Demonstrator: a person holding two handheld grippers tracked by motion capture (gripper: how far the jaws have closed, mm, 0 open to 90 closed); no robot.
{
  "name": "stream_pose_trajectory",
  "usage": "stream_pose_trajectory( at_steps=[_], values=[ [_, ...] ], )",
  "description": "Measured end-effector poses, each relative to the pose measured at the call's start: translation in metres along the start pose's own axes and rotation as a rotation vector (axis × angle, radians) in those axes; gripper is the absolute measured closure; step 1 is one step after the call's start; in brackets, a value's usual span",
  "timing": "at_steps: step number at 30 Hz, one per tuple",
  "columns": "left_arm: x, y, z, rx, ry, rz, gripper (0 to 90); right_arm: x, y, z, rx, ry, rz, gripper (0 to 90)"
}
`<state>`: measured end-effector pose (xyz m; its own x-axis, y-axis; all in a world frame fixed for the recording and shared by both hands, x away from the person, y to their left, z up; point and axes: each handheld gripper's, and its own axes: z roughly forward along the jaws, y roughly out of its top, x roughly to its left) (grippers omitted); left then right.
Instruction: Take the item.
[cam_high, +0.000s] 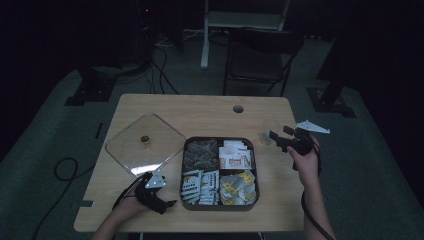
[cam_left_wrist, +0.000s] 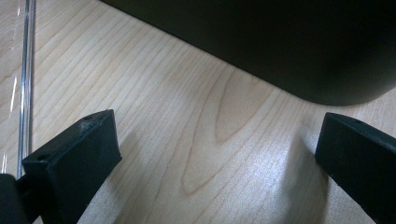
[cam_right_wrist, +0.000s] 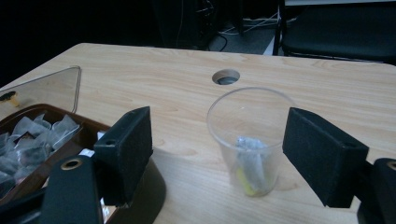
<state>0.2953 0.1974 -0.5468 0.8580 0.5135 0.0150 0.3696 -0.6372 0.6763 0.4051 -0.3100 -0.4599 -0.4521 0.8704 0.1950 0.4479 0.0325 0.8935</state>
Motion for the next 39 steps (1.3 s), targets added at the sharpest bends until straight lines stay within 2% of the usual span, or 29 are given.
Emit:
stream_pose_trajectory(
  at_steps=[7, 15, 32, 39],
  values=[
    [0.0, 0.0, 0.0, 0.0, 0.0, 0.0, 0.3, 0.007, -0.008, -0.007, -0.003, -0.007, -0.009, 20.3],
    [0.0, 0.0, 0.0, 0.0, -0.001, -0.002, 0.3, 0.013, -0.02, -0.013, 0.003, 0.018, -0.01, 18.1],
    [0.0, 0.0, 0.0, 0.0, 0.0, 0.0, 0.3, 0.015, -0.058, -0.013, 0.034, 0.037, -0.035, 17.5],
    [0.0, 0.0, 0.0, 0.0, 0.0, 0.0, 0.3, 0.016, -0.071, -0.013, 0.047, 0.046, -0.028, 17.5]
  ],
)
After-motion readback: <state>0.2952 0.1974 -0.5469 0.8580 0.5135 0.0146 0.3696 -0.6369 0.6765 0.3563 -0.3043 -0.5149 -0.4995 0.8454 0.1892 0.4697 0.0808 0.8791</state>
